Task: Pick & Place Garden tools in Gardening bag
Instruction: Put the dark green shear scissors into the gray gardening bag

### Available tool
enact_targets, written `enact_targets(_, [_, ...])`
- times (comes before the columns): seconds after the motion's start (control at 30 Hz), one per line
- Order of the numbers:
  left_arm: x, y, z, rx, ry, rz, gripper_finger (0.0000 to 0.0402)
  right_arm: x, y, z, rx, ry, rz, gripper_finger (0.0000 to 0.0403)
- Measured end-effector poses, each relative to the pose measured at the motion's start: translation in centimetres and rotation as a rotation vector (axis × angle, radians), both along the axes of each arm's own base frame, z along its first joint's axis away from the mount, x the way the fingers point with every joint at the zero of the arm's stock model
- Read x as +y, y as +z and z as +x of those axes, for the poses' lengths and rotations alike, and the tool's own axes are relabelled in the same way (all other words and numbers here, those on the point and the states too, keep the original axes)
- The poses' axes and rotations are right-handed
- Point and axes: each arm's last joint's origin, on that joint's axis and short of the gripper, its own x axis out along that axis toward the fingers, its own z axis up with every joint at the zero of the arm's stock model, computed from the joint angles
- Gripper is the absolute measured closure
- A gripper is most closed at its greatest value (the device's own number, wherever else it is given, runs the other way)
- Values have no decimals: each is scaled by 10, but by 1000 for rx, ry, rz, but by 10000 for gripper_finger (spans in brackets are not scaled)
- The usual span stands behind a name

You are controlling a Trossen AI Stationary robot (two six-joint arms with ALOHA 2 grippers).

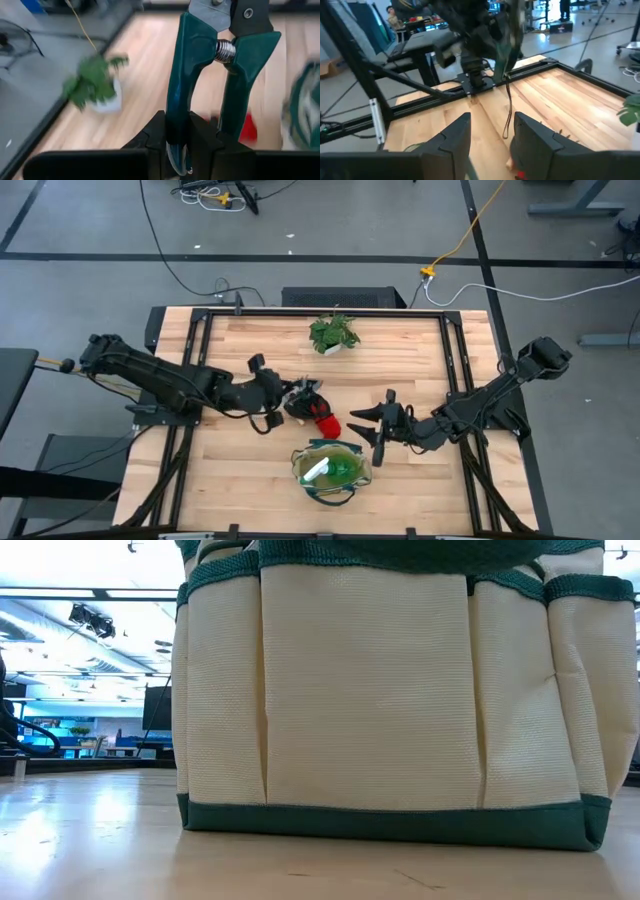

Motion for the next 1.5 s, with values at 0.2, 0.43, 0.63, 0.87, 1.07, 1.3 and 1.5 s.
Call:
enact_targets(0.2, [-1,10,11,-151,51,22,347,-8,-8,12,-2,-47,12,252])
enact_targets(0.43, [-7,2,31,-196,83,70,347,-16,-5,25,-83,-113,-31,252])
enact_targets(0.63, [-14,-6,47,-231,79,98,347,-21,-2,28,-104,-130,-38,252])
enact_targets(0.87, [-18,-13,58,-259,75,110,347,-25,-5,35,-131,-149,-45,252])
enact_targets(1.07, [-19,-16,61,-259,101,138,347,-29,-13,49,-173,-139,-70,252])
enact_targets(1.3, [-21,-16,61,-263,96,134,347,-36,-18,57,-189,-140,-65,252])
enact_targets(1.5, [-22,-16,61,-261,91,134,347,-39,-14,58,-226,-134,-81,252])
